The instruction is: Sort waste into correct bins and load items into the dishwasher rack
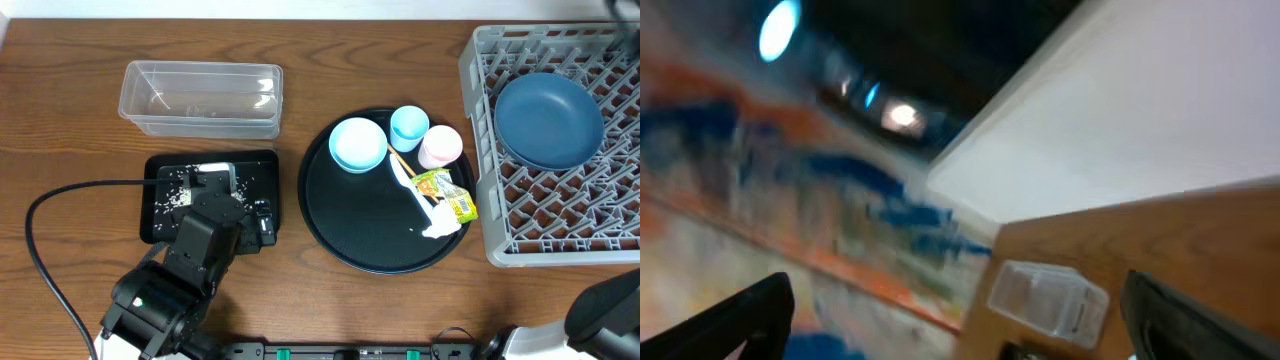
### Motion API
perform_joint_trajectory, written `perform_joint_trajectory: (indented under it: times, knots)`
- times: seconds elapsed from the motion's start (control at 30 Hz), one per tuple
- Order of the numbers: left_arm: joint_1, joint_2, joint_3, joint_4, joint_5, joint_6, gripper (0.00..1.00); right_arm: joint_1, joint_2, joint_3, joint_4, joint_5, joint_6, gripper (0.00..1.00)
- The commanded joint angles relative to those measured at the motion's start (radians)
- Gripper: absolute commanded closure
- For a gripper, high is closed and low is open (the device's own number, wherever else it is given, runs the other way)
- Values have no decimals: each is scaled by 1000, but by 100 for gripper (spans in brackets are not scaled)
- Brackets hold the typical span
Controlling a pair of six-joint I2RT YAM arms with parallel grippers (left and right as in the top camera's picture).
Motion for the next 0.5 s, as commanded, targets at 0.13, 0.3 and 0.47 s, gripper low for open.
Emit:
perform_joint_trajectory:
  times: [0.13,0.3,0.47]
  knots:
    - [3,-1,15,-2,-19,6,2,42,-68,0,-830,724,-903,1]
    - [3,-1,15,-2,-19,6,2,119,-120,39,-997,1075,-1122,1]
    - [3,-1,15,-2,-19,6,2,172,-121,56,-1050,1011,-1266,1]
